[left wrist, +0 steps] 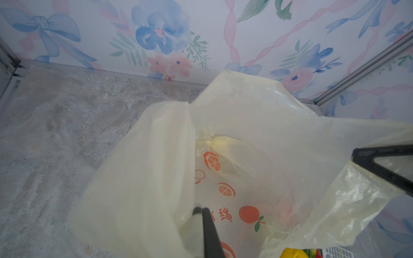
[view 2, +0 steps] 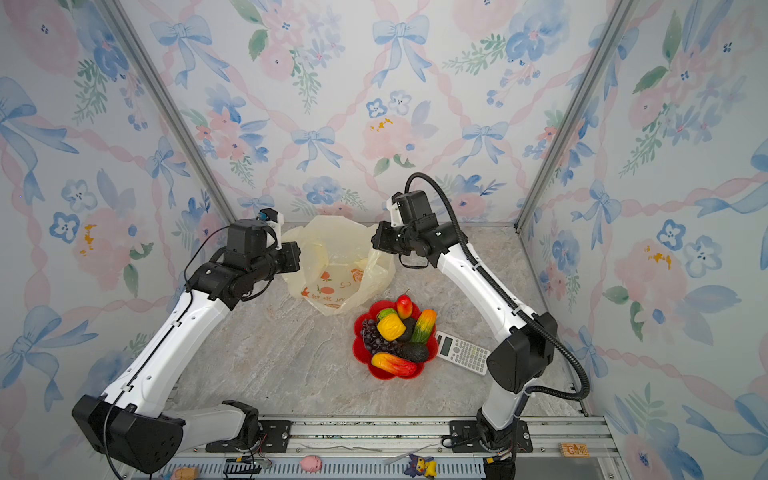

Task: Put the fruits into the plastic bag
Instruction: 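Lift the yellow bag upright with both grippers, away from the red bowl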

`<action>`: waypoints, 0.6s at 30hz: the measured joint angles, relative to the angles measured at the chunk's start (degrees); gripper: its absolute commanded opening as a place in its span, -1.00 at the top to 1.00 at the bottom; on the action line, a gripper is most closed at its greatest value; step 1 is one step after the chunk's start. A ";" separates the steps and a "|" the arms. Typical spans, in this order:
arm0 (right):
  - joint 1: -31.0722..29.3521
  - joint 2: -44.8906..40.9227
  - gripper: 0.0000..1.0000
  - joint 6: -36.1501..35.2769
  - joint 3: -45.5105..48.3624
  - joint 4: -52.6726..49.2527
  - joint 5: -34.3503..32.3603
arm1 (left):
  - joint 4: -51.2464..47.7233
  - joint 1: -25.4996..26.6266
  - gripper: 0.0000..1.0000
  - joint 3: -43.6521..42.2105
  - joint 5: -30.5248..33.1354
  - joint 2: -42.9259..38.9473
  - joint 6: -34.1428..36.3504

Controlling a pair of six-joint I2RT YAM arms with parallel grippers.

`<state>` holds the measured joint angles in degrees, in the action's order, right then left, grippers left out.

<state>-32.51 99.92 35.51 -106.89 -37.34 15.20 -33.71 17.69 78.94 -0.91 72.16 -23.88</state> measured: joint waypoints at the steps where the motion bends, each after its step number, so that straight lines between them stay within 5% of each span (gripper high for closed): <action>1: -0.52 -0.07 1.00 -0.04 -1.11 -0.39 -0.20 | -0.68 0.00 1.00 1.86 -0.13 -0.02 -0.02; 12: -2.45 -3.93 1.00 2.03 -5.20 -6.10 -1.07 | -7.61 0.00 1.00 11.93 -1.55 -1.84 -0.46; 18: 0.57 2.43 1.00 0.74 -11.41 -9.22 -1.27 | -9.25 -1.38 1.00 14.08 -4.09 9.31 -3.41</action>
<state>-31.94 102.35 36.25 -118.30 -46.57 13.93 -42.96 16.32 93.01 -4.99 81.47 -27.29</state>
